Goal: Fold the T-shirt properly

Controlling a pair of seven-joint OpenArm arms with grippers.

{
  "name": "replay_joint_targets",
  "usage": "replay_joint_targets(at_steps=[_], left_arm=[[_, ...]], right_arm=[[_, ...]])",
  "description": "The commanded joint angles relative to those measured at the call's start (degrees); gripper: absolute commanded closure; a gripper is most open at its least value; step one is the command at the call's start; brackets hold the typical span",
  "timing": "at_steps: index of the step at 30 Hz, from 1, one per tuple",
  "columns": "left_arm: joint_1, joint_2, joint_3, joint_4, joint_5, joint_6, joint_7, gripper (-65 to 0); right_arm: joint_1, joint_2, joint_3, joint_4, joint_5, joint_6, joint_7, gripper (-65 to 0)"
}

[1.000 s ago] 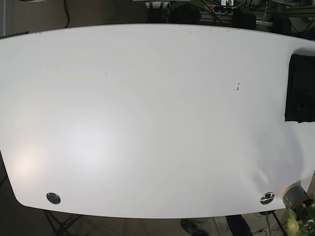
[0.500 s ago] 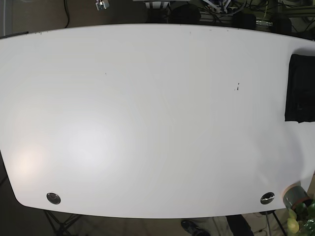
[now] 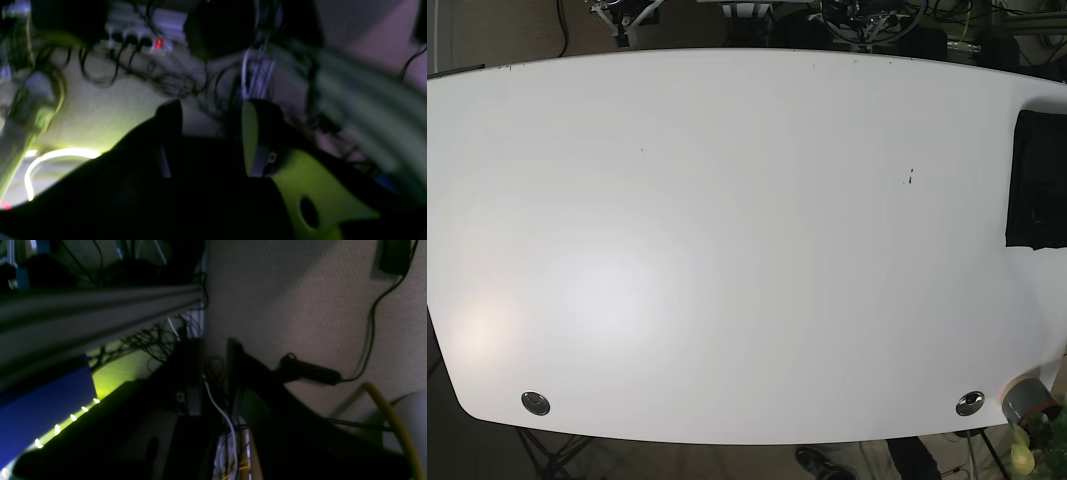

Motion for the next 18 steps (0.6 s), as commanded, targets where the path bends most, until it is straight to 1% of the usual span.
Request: replay_joint_targets(at_steps=[1,3,7,18], left_arm=[[-1.29,-0.17,-0.02,-2.12,0.22,2.18,0.18,-26.2],[-1.91,-0.17,-0.02,-2.82,0.22,3.5,0.18,-26.2],[-2.52,-0.17,-0.02,-2.91,0.22,4.55,0.27,-26.4],[-2.44,-0.88,-0.02,-3.0,0.22,5.25,0.27,-26.2]], right_arm=[[1.87,0.48,-0.05,-3.77,0.32,0.35,0.19,-11.6],[3.02,0.48,0.04,-5.61,0.32,0.35,0.19,-11.6],[4.6,0.48,0.04,-7.64,0.32,0.35,0.19,-11.7],[4.6,0.31,-0.13,-7.46,-0.03,0.35,0.19,-12.2]])
